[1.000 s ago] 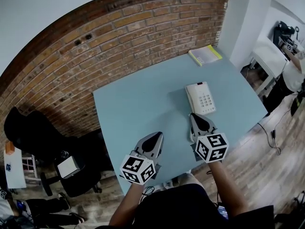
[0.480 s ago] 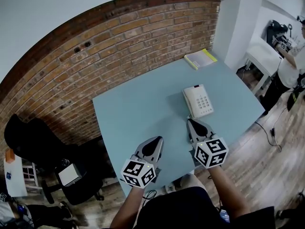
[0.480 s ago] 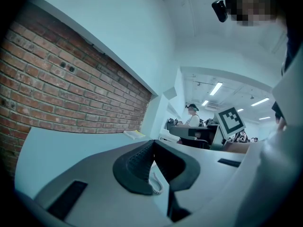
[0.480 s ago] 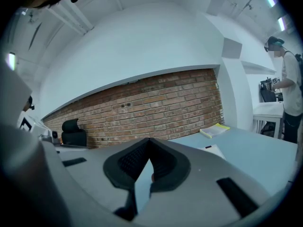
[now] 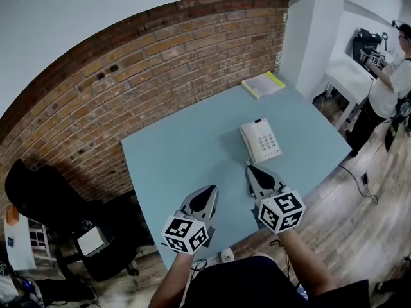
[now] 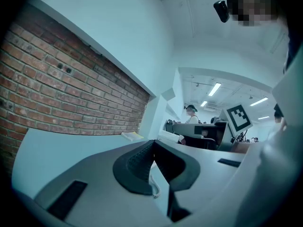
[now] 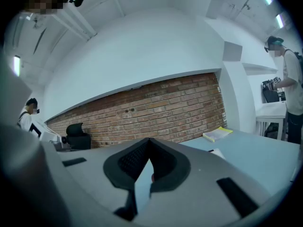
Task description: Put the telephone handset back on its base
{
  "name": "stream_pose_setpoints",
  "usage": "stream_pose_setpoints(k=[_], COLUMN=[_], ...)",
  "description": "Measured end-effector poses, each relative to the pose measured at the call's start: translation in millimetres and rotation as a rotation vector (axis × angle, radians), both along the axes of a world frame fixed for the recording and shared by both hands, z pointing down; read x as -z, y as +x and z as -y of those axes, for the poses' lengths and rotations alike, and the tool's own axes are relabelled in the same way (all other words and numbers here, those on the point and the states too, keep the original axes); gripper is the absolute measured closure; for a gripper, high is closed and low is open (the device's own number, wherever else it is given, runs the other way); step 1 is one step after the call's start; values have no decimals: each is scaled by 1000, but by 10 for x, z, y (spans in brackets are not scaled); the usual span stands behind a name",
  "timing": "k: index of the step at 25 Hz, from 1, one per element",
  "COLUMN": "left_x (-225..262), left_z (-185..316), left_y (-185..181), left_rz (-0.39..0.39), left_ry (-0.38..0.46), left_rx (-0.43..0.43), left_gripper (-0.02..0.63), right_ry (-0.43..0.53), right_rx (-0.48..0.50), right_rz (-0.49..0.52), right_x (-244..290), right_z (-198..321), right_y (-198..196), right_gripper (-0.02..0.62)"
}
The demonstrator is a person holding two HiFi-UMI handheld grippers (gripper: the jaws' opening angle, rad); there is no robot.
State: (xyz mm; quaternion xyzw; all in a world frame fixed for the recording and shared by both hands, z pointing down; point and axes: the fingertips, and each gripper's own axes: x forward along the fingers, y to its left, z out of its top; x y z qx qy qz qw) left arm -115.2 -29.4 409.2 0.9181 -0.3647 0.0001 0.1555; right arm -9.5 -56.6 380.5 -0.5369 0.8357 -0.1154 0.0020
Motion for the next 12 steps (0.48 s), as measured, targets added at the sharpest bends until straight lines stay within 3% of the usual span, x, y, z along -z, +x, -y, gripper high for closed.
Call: stream_pose_setpoints(k=[12], left_x=[199], left_z=[-285], left_y=[329], left_rz=[5], left_ry=[21], left_rx=[2], left_gripper=[597], right_ry=[34], right_rx=[35], right_rz=[16], right_x=[256], right_z=[-377], right_y=[261], right_gripper=[583])
